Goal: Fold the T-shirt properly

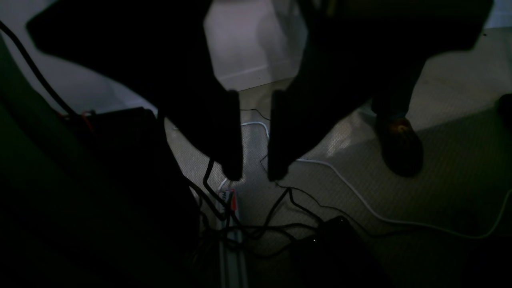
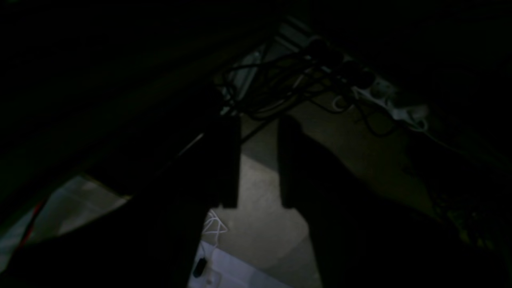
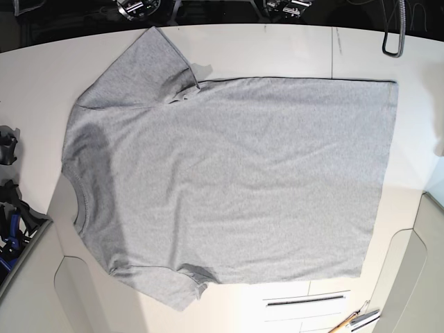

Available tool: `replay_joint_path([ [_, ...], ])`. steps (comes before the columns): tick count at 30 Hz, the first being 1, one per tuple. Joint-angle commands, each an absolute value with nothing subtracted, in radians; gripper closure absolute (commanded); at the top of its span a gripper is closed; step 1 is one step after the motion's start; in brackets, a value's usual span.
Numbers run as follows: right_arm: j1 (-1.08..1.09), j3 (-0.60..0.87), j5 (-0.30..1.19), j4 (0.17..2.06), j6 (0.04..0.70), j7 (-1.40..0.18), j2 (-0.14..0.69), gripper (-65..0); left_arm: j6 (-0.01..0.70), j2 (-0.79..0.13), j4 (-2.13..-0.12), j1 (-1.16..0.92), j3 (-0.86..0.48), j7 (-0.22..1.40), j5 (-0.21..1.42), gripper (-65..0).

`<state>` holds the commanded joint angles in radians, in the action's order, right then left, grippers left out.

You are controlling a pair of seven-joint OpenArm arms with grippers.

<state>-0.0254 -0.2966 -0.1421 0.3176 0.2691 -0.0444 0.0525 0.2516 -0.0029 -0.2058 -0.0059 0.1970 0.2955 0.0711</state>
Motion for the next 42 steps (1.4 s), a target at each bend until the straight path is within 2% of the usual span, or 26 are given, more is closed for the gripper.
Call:
replay_joint_path([
  [10,-0.025,-0.297,-0.142,0.319,0.269,-0.045,0.052,-16.7,0.258,-0.003,-0.206,-0.006,0.197,0.322,0.071,-11.8],
  [12,-0.025,-0.297,-0.142,0.319,0.269,-0.045,0.052,-16.7,0.310,-0.003,-0.206,-0.006,0.197,0.322,0.079,-11.8],
  [16,-0.025,-0.297,-0.141,0.319,0.270,-0.046,0.052,-16.7,0.457,-0.003,-0.206,-0.006,0.197,0.321,0.086,-11.8],
  [22,-0.031,-0.297,-0.139,0.319,0.270,-0.046,0.058,-16.7,0.521,-0.004,-0.218,-0.025,0.197,0.310,0.086,-11.8],
  [30,-0.130,-0.297,-0.139,0.435,0.282,-0.046,0.106,-16.7,0.516,-0.068,-0.469,-0.204,0.197,0.292,0.097,-11.8],
  [37,-0.272,-0.297,-0.138,0.657,0.335,-0.046,0.178,-16.7,0.517,-0.129,-0.664,-0.367,0.193,0.296,0.173,-11.8],
  [42,-0.405,-0.297,-0.130,0.850,0.340,-0.057,0.252,-16.7,0.521,-0.171,-0.792,-0.478,0.189,0.296,0.168,-11.8],
])
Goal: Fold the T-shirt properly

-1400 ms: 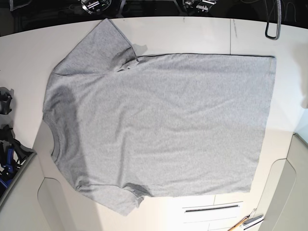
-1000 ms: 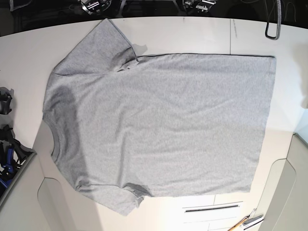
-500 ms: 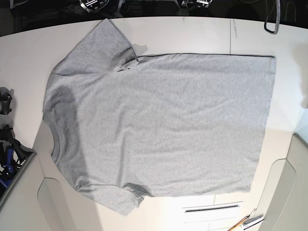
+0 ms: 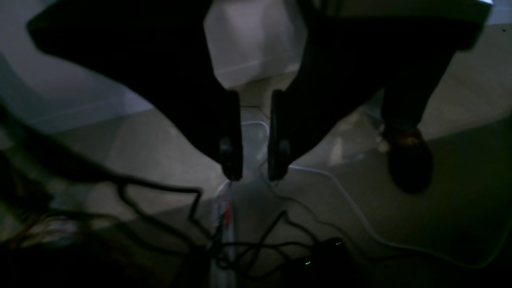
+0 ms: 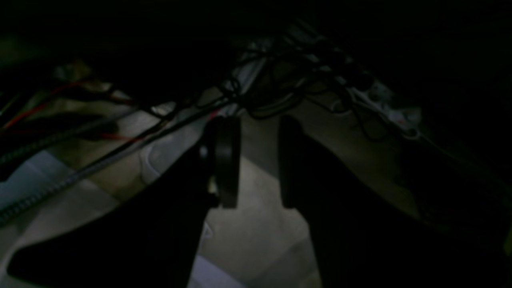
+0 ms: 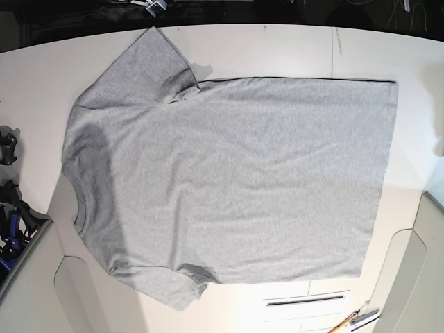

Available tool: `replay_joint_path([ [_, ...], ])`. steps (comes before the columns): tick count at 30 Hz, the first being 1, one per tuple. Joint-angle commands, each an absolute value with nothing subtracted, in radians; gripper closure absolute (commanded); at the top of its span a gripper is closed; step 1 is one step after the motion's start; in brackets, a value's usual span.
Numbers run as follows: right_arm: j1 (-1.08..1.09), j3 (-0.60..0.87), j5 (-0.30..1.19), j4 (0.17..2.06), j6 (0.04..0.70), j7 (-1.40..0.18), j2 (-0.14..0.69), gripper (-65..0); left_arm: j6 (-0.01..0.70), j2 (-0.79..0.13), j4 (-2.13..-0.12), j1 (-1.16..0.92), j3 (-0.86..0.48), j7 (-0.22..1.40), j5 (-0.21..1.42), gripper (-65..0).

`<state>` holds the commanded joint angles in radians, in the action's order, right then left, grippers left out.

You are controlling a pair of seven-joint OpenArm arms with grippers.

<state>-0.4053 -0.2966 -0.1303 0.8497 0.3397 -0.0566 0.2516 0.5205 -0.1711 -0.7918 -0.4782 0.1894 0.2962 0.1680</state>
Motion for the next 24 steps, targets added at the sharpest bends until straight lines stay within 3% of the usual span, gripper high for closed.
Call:
replay_joint_path([
  [7,-0.577,-0.296,-0.046,1.101,0.340,-0.107,0.342,-16.7,0.474,-0.202,-0.979,-0.617,0.171,0.335,0.176,-11.8],
  [12,-0.697,-0.295,0.043,1.335,0.339,-0.286,0.396,-16.7,0.476,-0.202,-1.168,-0.738,0.076,0.393,0.214,-11.9],
  [20,-0.896,-0.292,0.072,1.756,0.338,-0.373,0.490,-16.7,0.476,-0.203,-1.541,-0.943,-0.065,0.448,0.229,-12.3],
  [24,-0.956,-0.243,0.157,1.949,0.337,-0.403,0.498,-16.7,0.502,-0.203,-1.682,-1.000,-0.120,0.477,0.278,-23.7],
])
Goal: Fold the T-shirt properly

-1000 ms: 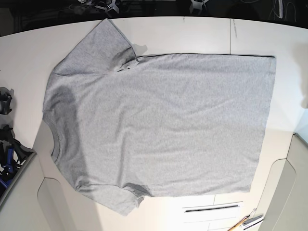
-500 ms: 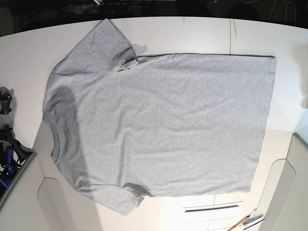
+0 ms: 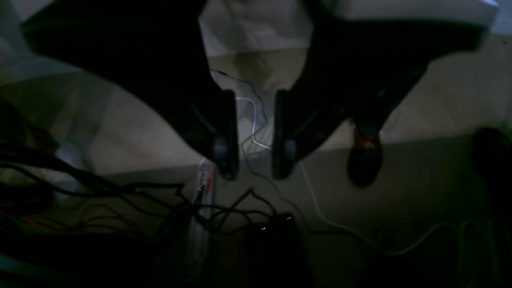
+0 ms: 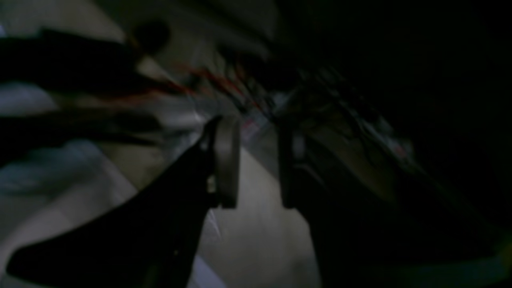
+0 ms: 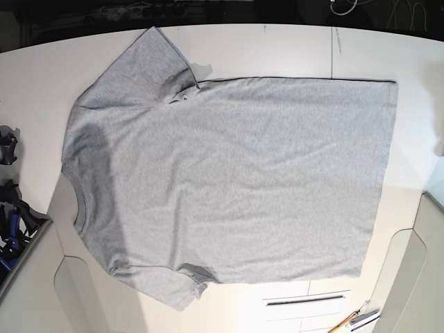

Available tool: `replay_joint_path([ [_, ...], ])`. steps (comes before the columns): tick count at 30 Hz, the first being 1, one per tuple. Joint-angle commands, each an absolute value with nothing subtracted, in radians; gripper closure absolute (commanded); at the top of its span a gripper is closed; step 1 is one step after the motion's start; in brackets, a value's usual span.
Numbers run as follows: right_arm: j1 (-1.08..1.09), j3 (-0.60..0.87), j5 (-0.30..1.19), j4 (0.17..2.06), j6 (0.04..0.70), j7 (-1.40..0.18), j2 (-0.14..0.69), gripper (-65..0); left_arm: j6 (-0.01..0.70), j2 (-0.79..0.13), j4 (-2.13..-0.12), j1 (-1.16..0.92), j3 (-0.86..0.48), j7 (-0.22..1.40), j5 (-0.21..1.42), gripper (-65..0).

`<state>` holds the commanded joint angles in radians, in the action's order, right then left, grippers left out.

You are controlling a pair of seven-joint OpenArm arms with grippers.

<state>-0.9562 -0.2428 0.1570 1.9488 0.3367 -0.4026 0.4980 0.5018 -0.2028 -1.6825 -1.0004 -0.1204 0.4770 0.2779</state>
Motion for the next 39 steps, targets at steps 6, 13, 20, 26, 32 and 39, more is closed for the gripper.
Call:
replay_joint_path([
  [6,-0.959,-0.051,0.311,2.150,0.338,-0.472,0.498,-16.7,0.537,-0.203,-1.837,-1.019,-0.226,0.561,0.386,-30.4],
  [13,-0.913,0.241,0.483,2.185,0.338,-0.519,0.460,-22.8,0.561,-0.202,-1.978,-1.019,-0.385,0.566,0.521,-30.4],
  [20,-0.833,0.434,0.630,2.083,0.337,-0.571,0.379,-32.5,0.569,-0.209,-2.000,-0.984,-0.439,0.566,0.611,-41.1],
  [26,-0.755,0.444,0.673,1.909,0.349,-0.585,0.338,-32.5,0.569,-0.240,-2.000,-0.942,-0.456,0.566,0.654,-41.1],
  [32,-0.704,0.443,0.688,1.841,0.375,-0.585,0.263,-32.5,0.543,-0.250,-2.000,-0.873,-0.493,0.565,0.681,-41.1],
  [39,-0.662,0.424,0.699,1.769,0.417,-0.588,0.229,-32.5,0.473,-0.266,-1.990,-0.797,-0.492,0.566,0.678,-46.8],
])
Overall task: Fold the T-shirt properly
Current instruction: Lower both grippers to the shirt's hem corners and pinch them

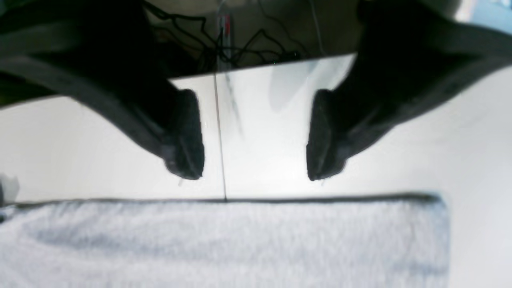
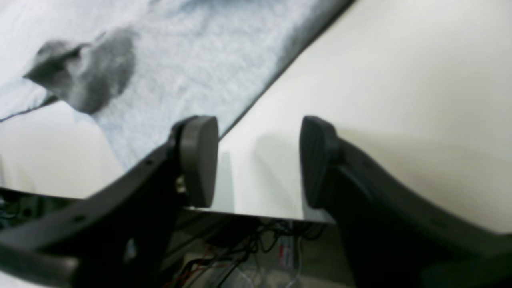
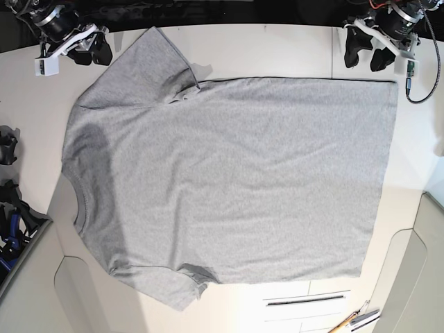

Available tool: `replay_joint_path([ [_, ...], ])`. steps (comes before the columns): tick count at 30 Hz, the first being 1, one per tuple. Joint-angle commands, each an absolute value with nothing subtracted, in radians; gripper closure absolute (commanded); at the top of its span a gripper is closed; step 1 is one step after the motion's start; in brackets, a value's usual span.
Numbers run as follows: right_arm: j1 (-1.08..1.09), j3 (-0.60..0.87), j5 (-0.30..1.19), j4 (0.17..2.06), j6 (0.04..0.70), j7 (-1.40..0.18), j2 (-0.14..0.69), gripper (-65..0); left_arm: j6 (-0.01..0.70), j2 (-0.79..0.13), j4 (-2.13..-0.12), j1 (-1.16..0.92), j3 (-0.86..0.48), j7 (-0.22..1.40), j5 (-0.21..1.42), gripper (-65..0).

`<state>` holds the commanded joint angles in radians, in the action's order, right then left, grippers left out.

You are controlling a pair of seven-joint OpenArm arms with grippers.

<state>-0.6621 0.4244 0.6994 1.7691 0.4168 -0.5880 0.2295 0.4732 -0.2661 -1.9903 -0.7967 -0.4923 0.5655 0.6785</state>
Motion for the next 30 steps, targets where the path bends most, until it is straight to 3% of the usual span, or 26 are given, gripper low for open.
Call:
replay_joint_path([
  [4,-0.643,0.414,0.700,1.747,0.421,-0.588,0.229,-32.5,0.425,-0.267,-1.966,-0.756,-0.512,0.566,0.654,-47.3],
  [13,-0.640,0.414,0.699,1.746,0.420,-0.588,0.229,-32.5,0.428,-0.321,-1.829,-0.683,-0.726,0.624,0.748,-47.3],
  [17,-0.640,0.414,0.699,1.746,0.420,-0.588,0.229,-32.5,0.455,-0.377,-1.682,-0.607,-0.726,0.643,0.797,-47.3],
  [20,-0.641,0.414,0.699,1.746,0.420,-0.588,0.229,-32.5,0.514,-0.403,-1.590,-0.566,-0.711,0.675,0.848,-47.3],
  [30,-0.640,0.414,0.699,1.746,0.423,-0.588,0.229,-32.5,0.571,-0.407,-1.472,-0.516,-0.627,0.687,0.859,-47.3],
])
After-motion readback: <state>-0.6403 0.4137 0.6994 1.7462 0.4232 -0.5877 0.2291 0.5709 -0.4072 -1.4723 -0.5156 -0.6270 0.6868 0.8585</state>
